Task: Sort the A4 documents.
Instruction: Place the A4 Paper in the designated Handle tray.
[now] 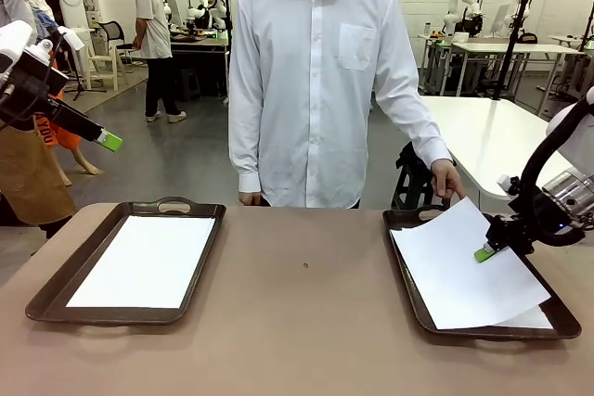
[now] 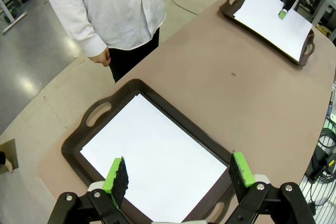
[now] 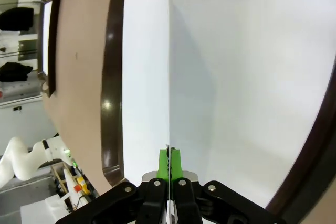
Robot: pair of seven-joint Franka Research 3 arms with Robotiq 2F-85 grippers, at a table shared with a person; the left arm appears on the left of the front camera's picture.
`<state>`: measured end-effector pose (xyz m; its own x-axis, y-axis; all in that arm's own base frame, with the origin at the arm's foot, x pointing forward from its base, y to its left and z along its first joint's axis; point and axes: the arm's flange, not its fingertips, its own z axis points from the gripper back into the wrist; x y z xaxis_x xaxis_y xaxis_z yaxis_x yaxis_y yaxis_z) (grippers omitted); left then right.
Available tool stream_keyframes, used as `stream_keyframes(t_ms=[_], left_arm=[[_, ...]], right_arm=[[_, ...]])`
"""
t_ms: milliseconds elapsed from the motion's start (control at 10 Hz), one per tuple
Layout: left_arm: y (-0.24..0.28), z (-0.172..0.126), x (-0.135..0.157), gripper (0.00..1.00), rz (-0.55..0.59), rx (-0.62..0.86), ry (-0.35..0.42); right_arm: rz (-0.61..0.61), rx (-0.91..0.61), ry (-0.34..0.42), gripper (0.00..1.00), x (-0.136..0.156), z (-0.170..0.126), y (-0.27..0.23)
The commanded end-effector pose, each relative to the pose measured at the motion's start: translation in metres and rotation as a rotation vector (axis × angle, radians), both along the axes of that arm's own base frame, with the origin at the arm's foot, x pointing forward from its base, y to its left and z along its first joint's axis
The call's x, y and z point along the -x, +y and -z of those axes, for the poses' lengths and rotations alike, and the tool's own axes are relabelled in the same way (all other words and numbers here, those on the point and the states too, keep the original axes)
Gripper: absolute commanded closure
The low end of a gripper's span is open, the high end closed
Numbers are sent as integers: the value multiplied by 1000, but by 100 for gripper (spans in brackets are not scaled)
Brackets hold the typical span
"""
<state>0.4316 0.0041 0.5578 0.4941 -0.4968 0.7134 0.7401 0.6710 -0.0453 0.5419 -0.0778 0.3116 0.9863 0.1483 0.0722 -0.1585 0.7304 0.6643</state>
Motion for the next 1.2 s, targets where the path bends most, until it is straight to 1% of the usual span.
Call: stream_keyframes(t_ms=[0, 200, 300, 400, 500, 600, 700, 800, 900, 1000, 1100], left_arm=[[1, 0, 0, 0, 6, -3, -7], [1, 0, 0, 0, 6, -3, -7], [1, 0, 0, 0, 6, -3, -7], [1, 0, 0, 0, 6, -3, -7], [1, 0, 0, 0, 6, -3, -7], [1, 0, 0, 0, 6, -3, -7], [1, 0, 0, 0, 6, -3, -7], [1, 0, 0, 0, 6, -3, -7], [1, 0, 0, 0, 6, -3, -7], [1, 0, 0, 0, 6, -3, -7], [1, 0, 0, 0, 6, -3, -7]], right_arm=[[43, 60, 30, 99, 3, 4, 2], [82, 75, 16, 99, 4, 2, -2], [103, 73, 11, 94, 5, 2, -4], [111, 75, 11, 85, 7, 3, -3], [113, 78, 12, 79, 8, 4, -3], [115, 91, 3, 69, 10, 2, -3], [109, 124, -19, 63, 11, -2, -4], [103, 153, -48, 52, 11, -11, -5], [97, 201, -61, 46, 10, -16, -6], [90, 269, -74, 36, 9, -21, -6], [74, 345, -103, 29, 11, -30, -3]])
